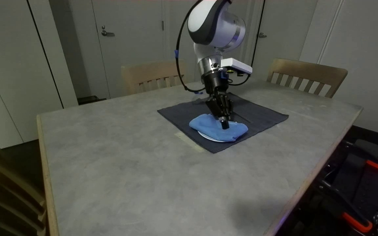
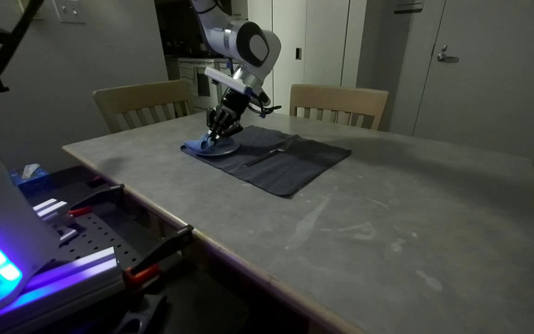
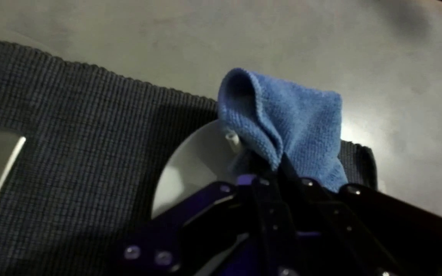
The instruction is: Use the towel to wipe the plate
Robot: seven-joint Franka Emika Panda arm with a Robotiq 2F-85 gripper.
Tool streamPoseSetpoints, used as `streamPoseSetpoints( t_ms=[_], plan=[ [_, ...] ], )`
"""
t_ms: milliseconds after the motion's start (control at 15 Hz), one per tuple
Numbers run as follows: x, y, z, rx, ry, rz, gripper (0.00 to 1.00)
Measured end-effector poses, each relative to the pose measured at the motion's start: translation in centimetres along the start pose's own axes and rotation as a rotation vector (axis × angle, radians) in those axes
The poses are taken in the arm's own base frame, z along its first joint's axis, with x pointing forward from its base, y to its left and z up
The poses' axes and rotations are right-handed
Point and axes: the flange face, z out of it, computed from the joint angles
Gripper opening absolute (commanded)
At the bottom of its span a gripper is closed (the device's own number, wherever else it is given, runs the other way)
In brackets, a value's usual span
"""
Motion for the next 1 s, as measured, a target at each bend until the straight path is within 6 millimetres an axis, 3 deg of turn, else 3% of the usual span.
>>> streamPoseSetpoints(
  t_ms=[267, 400, 1000],
  plan=[
    [0.0, 3.2, -1.5, -0.016, 0.062, 0.112, 0.02],
    [0.2, 3.4, -2.6, -0.023, 0.109, 0.118, 0.02],
    [2.7, -3.4, -8.4, -0.112, 0.292, -0.016, 0.02]
  ],
)
